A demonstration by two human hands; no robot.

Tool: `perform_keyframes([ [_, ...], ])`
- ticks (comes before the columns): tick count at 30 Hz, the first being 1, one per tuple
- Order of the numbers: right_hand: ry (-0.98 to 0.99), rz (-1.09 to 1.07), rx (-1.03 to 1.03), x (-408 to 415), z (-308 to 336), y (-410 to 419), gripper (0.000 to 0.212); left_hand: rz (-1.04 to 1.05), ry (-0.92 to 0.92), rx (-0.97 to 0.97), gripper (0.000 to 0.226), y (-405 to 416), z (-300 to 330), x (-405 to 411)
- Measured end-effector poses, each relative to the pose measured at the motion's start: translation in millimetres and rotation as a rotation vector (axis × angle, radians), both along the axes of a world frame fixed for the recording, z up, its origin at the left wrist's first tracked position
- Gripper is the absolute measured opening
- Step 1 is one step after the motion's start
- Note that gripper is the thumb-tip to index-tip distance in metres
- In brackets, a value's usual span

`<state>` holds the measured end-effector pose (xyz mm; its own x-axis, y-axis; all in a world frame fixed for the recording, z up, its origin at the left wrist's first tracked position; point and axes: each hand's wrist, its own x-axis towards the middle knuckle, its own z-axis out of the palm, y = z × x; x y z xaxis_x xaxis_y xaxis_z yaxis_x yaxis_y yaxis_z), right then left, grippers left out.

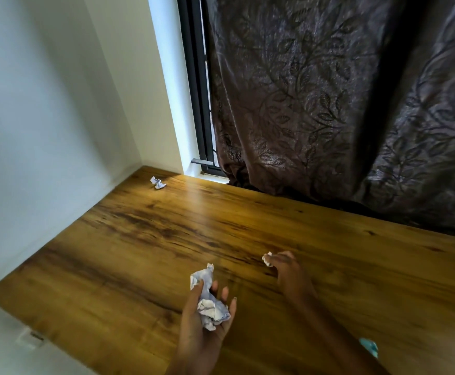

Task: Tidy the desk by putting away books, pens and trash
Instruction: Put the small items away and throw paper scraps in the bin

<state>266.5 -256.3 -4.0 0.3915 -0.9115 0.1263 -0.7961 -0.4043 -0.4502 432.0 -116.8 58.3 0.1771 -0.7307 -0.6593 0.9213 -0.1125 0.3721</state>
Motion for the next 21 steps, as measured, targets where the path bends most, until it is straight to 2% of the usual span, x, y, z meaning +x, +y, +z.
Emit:
perform_keyframes([
  [6,0.035,-0.038,0.037,-13,8,85,0.053,-0.074,0.071,-0.069,0.030,40,-11,2],
  [11,0.040,-0.112,0.012,-7,11,162,0.054,-0.071,0.047,-0.100,0.030,84,-18,6],
  [21,0.175,-0.071,-0.014,69,9,321,0.034,-0.062,0.047,-0.136,0.026,175,-20,30],
])
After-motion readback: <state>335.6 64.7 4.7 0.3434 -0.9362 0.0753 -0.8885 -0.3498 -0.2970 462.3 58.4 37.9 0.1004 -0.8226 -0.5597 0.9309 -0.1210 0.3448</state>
